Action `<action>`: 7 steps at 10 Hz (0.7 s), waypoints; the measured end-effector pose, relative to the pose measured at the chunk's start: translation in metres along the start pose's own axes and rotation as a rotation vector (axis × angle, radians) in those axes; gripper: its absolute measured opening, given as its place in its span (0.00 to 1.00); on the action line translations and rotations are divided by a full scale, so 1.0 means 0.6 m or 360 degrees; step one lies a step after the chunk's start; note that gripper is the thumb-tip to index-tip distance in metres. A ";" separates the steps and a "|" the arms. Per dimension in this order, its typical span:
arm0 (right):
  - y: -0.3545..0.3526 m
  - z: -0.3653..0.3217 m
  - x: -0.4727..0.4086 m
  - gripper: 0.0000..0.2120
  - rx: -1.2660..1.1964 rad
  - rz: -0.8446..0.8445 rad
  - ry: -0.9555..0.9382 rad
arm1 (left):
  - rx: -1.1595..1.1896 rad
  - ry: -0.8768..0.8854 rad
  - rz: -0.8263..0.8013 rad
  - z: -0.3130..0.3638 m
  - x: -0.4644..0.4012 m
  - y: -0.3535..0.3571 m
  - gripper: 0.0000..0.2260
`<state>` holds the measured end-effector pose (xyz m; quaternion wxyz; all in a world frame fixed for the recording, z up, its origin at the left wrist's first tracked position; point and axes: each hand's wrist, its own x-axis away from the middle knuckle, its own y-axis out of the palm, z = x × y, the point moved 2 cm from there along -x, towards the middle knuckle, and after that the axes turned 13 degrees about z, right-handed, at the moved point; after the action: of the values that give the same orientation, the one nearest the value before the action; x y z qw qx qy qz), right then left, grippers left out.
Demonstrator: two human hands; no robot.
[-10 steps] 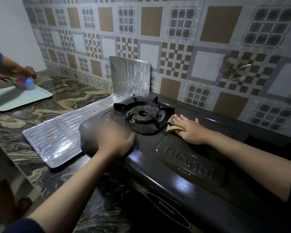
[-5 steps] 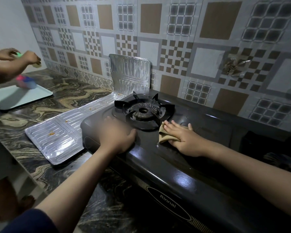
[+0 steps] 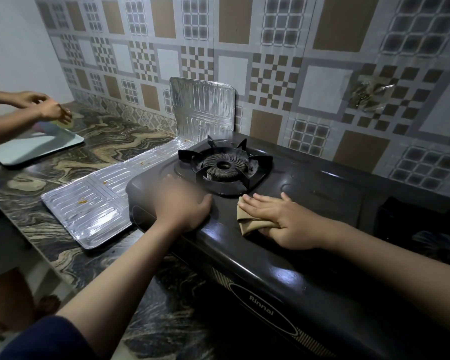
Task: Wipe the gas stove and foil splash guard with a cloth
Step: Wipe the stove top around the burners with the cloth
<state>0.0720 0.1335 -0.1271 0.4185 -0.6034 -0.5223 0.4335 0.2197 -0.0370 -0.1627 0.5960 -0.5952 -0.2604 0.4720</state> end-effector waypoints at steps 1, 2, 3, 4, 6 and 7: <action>0.004 -0.011 0.007 0.30 -0.0023 -0.0039 -0.0064 | -0.0004 0.0003 0.0008 0.000 0.000 0.001 0.40; 0.010 -0.018 0.014 0.29 -0.0067 -0.0036 -0.0081 | -0.0002 0.0003 0.0008 0.001 -0.001 0.001 0.40; 0.010 -0.022 0.017 0.30 -0.0161 -0.0047 -0.0084 | -0.0003 -0.0001 0.0019 0.001 0.000 0.001 0.40; 0.012 -0.028 0.021 0.31 -0.0268 -0.0087 -0.0113 | -0.0008 0.0001 0.0025 0.001 0.000 0.001 0.40; 0.001 -0.022 0.019 0.32 -0.0462 -0.0126 -0.0124 | 0.0002 0.0005 0.0025 0.000 -0.001 0.002 0.40; -0.003 -0.019 0.024 0.31 -0.0516 -0.0190 -0.0148 | -0.0003 0.0009 0.0027 -0.001 -0.001 0.002 0.40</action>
<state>0.0839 0.1475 -0.1237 0.3163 -0.6101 -0.6391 0.3454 0.2198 -0.0380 -0.1637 0.5920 -0.5992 -0.2541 0.4752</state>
